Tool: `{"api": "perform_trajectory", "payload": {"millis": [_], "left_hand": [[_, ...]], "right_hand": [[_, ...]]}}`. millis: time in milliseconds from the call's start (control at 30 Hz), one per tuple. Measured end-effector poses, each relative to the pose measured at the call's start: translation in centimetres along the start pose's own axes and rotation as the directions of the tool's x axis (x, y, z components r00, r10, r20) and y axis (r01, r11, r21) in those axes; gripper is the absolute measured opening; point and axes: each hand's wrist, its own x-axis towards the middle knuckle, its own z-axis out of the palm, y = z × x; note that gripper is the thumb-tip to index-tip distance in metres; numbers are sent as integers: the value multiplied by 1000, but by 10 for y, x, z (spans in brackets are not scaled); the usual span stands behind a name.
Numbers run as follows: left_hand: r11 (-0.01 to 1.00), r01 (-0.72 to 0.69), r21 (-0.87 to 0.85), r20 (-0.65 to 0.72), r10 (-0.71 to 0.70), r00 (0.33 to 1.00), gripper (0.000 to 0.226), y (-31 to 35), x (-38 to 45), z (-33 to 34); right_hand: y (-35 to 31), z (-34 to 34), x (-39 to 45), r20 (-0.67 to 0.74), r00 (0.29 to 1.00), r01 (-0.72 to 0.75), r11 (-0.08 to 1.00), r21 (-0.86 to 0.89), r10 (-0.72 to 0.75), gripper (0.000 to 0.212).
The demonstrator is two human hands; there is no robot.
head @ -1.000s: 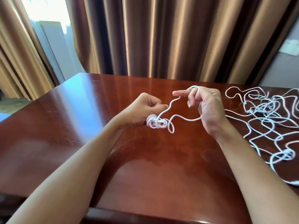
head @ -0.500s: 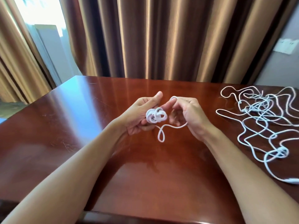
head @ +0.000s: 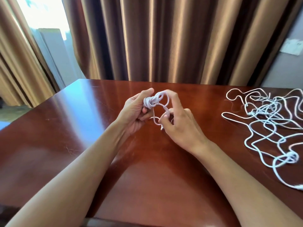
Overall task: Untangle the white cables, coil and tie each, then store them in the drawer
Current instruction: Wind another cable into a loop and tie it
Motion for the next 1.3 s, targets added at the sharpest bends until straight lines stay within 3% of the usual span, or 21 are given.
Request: {"api": "perform_trajectory", "payload": {"millis": [133, 200, 333, 467, 600, 700, 800, 867, 933, 1067, 1133, 1200, 1300], "left_hand": [[995, 31, -92, -62, -36, 997, 30, 6, 3, -4], [998, 29, -48, -72, -32, 997, 28, 5, 2, -2], [998, 51, -23, -73, -53, 996, 30, 3, -1, 4], [999, 0, -35, -218, -8, 976, 26, 3, 3, 0], [999, -17, -43, -279, 4, 960, 18, 0, 6, -4], [1000, -12, -26, -270, 5, 963, 18, -1, 6, -3], [1000, -14, 12, -251, 17, 968, 10, -3, 6, -1], [1000, -13, 28, -258, 20, 966, 11, -5, 6, 0], [998, -22, 65, -286, 40, 957, 19, -7, 5, 1], [971, -148, 186, -381, 210, 900, 42, -13, 2, 2], [882, -269, 386, -375, 417, 828, 45, -17, 2, 2], [729, -377, 571, -305, 615, 727, 45, -19, 1, 1], [545, -414, 729, -234, 767, 598, 42, -21, 2, 1]], "right_hand": [[-2, -1, -1, 175, 985, 52, 969, -243, -9, 37], [-4, 1, -4, 214, 977, 42, 966, -257, 14, 23], [-7, -2, -2, 126, 991, -39, 993, -110, 53, 27], [-4, -6, 0, 101, 992, -72, 995, -66, 79, 19], [-4, 5, 0, -5, 1000, -19, 993, 119, 19, 41], [-2, 10, 4, -123, 982, -99, 949, 300, 142, 28], [-3, 13, 6, -68, 967, -185, 861, 473, 245, 24], [-4, 14, 4, -61, 977, -166, 908, 386, 204, 33], [-4, 14, 1, -63, 995, -65, 985, 162, 76, 35], [-7, 15, -2, 94, 995, 32, 997, -76, -25, 27], [-11, 12, -4, 85, 995, 65, 990, -127, -54, 24], [-15, 6, -5, 89, 994, 84, 970, -228, -66, 27], [-18, 5, -5, 88, 988, 151, 890, -431, -125, 30]]}}
